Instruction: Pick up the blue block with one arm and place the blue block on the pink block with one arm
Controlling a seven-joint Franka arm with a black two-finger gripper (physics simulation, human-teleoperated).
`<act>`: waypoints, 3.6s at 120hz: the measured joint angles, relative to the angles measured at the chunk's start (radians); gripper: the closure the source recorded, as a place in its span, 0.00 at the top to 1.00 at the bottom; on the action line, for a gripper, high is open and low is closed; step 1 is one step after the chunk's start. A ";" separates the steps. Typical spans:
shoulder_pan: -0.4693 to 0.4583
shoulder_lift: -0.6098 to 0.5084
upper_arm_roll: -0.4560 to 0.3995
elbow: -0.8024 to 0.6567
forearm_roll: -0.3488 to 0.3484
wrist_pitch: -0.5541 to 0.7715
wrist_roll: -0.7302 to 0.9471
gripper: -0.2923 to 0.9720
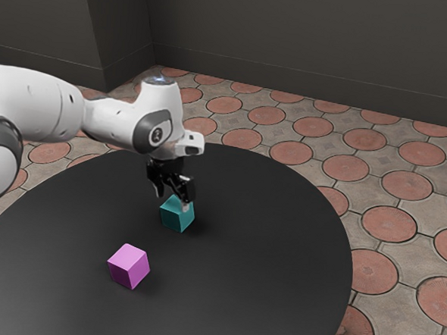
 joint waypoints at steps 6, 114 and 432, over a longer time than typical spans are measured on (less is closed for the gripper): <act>0.000 0.002 0.001 0.001 0.000 0.001 0.003 0.77; -0.001 0.106 -0.004 0.076 -0.028 0.002 0.026 0.77; 0.083 -0.480 -0.041 -0.515 -0.029 -0.027 0.011 0.50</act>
